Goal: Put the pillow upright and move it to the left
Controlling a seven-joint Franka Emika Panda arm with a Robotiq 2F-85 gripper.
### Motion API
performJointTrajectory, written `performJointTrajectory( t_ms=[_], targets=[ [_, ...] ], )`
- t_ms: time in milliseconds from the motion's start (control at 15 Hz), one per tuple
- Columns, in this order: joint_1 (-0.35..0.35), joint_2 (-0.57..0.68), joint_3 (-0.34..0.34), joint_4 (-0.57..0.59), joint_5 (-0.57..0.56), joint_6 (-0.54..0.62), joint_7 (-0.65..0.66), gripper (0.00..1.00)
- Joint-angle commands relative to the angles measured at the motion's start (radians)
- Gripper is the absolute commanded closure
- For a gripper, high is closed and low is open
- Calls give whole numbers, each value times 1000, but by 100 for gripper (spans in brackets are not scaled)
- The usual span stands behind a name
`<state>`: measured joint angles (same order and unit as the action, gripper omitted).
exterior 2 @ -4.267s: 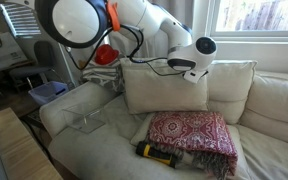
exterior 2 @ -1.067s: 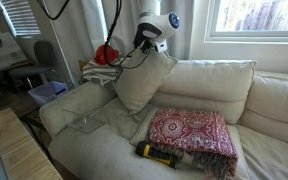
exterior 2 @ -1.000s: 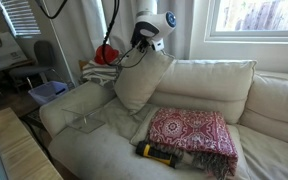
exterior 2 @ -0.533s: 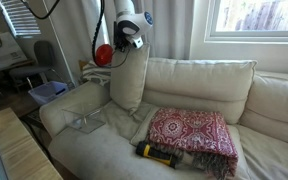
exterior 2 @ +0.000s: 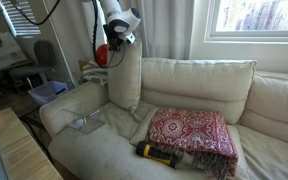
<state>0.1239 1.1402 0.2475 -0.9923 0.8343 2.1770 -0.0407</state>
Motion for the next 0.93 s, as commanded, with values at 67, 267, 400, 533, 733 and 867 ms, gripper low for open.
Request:
performJointTrajectory(
  t_ms=[67, 267, 400, 533, 733, 867],
  targets=[
    [43, 122, 13, 150, -62, 80, -106, 99],
    [64, 179, 26, 220, -90, 147, -141, 71],
    [73, 217, 43, 258, -93, 226, -147, 57],
    [88, 231, 24, 272, -69, 263, -153, 43],
    [89, 182, -21, 221, -98, 231, -61, 20],
    [79, 126, -56, 161, -108, 202, 10, 8]
  ],
)
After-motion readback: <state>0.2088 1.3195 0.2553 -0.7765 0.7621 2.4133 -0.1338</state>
